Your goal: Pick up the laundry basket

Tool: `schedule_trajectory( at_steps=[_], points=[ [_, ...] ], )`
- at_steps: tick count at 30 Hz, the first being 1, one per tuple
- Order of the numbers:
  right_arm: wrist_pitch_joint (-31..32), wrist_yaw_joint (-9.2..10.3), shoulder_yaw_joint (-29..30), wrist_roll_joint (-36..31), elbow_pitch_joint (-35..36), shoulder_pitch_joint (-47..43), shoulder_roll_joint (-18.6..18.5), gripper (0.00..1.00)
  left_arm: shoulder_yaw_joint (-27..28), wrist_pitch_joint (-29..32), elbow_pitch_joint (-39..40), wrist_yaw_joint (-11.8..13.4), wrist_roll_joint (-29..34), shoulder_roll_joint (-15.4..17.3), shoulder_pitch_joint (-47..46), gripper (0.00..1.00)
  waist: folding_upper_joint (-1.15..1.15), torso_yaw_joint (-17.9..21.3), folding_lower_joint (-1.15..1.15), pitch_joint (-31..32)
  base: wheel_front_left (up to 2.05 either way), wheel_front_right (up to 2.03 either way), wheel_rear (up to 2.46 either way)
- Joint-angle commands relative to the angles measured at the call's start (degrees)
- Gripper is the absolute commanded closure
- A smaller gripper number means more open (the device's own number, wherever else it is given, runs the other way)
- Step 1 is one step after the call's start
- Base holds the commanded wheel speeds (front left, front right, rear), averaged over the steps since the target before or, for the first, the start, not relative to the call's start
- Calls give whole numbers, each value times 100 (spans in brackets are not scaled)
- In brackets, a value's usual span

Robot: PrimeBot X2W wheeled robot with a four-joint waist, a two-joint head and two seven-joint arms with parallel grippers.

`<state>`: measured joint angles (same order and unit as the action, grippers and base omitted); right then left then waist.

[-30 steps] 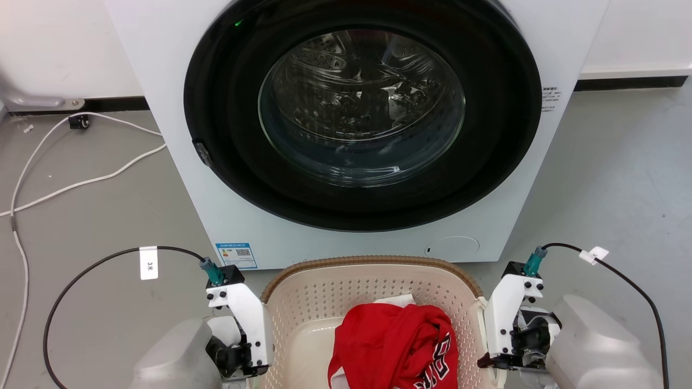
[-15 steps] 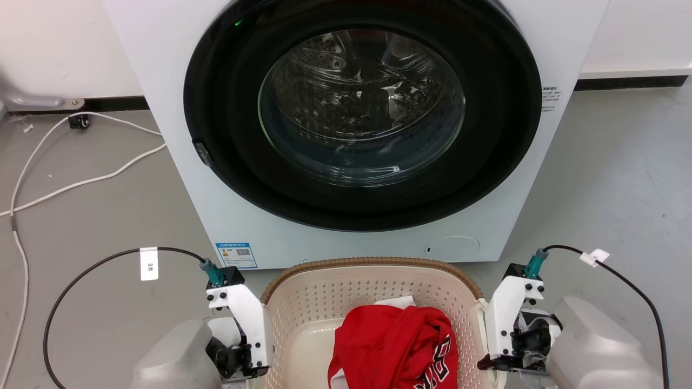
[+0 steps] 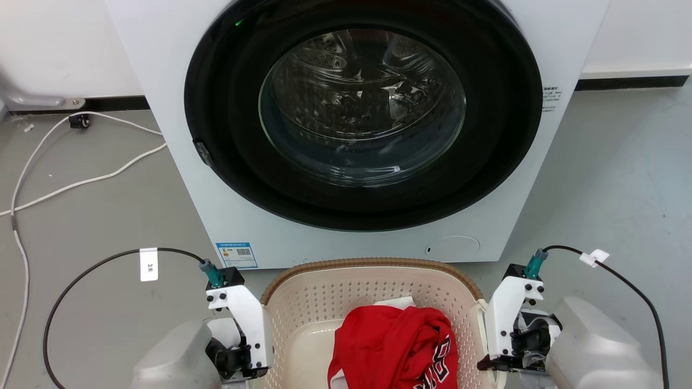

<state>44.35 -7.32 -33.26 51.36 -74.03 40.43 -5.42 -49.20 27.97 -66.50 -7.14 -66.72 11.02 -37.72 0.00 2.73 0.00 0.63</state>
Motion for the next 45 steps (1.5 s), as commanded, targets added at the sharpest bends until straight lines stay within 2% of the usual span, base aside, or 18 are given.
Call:
schedule_trajectory(
  at_steps=[1,45],
  points=[
    [4,-31,48,21,40,-42,106,100,-8,-30,40,-59,-52,-61,-74,100,0,1,0,-4,0,0,0],
    [80,-31,496,-354,40,-121,186,100,-312,-111,13,-59,-355,-66,-91,100,0,-20,0,-5,0,0,0]
  ],
)
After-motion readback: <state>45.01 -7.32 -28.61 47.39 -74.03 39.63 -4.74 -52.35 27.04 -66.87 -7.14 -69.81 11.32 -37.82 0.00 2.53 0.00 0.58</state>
